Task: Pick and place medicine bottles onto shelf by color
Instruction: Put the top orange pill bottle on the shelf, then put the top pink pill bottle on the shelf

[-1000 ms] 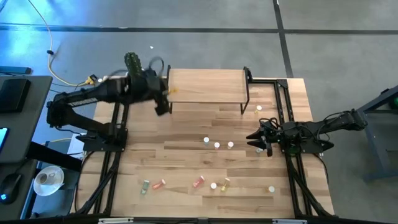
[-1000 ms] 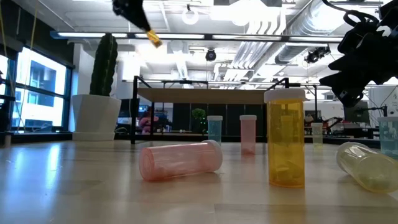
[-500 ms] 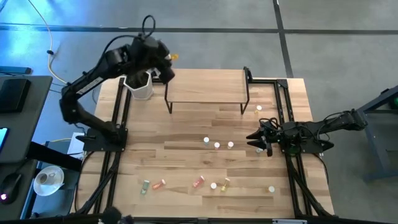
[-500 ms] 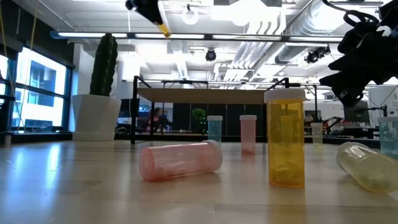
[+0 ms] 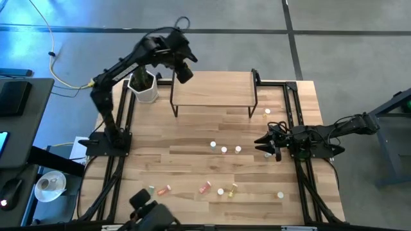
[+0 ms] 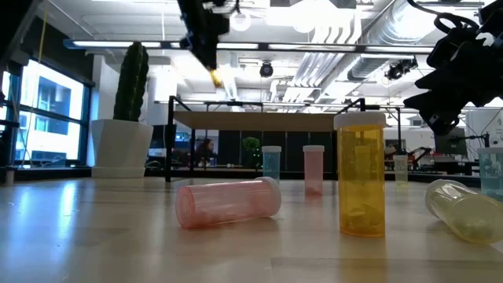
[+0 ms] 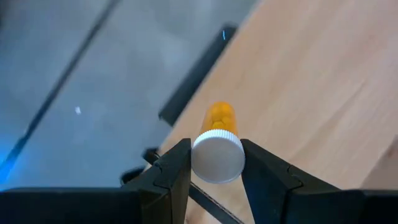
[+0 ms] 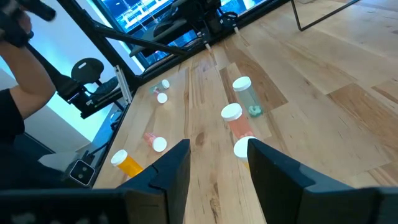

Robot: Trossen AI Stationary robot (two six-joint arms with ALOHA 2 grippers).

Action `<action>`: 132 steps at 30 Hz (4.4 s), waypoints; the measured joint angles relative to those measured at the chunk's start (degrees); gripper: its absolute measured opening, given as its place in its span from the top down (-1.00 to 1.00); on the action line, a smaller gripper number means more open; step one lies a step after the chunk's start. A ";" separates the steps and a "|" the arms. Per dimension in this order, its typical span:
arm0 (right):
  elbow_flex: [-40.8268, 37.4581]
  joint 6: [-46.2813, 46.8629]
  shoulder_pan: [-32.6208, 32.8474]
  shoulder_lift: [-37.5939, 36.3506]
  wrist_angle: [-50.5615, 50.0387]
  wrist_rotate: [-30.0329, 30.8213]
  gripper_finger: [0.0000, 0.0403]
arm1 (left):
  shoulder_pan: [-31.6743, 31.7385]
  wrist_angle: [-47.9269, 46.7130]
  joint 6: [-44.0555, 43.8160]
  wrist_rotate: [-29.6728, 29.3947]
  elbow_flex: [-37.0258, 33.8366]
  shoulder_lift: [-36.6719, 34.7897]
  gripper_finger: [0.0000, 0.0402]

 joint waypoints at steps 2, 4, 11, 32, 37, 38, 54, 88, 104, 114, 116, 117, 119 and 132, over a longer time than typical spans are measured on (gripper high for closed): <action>0.00 0.01 0.00 0.00 0.00 0.00 0.25 | 0.24 -1.70 0.01 0.15 0.25 2.14 0.41; 0.00 0.01 0.00 0.00 0.00 0.00 0.25 | 0.59 -3.14 -0.02 0.18 0.30 3.99 0.42; 0.00 0.01 -0.02 0.02 0.00 0.00 0.25 | 1.97 -5.46 -1.69 1.20 0.30 8.02 0.42; 0.00 -0.01 0.00 0.01 0.00 0.00 0.25 | 4.26 -6.50 -2.03 2.44 0.36 9.28 0.41; 0.00 -0.01 -0.01 0.00 0.00 0.00 0.25 | 4.26 -6.27 -1.96 2.39 0.36 9.33 0.36; 0.00 0.00 0.00 0.01 0.00 0.01 0.25 | 4.26 -6.27 -1.97 2.54 0.31 9.38 0.34; 0.00 -0.01 0.00 0.02 0.00 0.00 0.25 | 4.26 -5.77 -1.93 2.47 0.27 9.52 0.25; 0.00 -3.46 0.00 0.01 0.00 0.00 0.25 | -2.75 11.70 -3.17 11.56 -23.82 -13.86 0.24; 0.00 -5.75 0.00 0.00 0.01 0.03 0.25 | -16.62 48.32 -7.51 11.56 -63.43 -35.09 0.24; 0.00 -0.06 -0.02 0.00 5.91 5.97 0.25 | -25.01 64.52 -13.55 11.28 -78.07 -37.30 0.24; 0.00 -0.47 0.00 0.00 7.00 8.36 0.25 | -26.38 67.42 -13.54 11.30 -79.92 -37.30 0.24; 0.00 -0.44 0.00 0.00 7.42 9.63 0.25 | -27.01 68.54 -13.63 11.30 -80.53 -37.30 0.24; 0.00 -0.09 -0.02 0.00 8.10 11.64 0.25 | -27.97 71.19 -14.33 11.30 -81.79 -37.30 0.24; 0.00 -9.31 -0.02 0.37 24.09 21.33 0.25 | -28.65 77.49 -6.74 11.10 -82.98 -37.30 0.24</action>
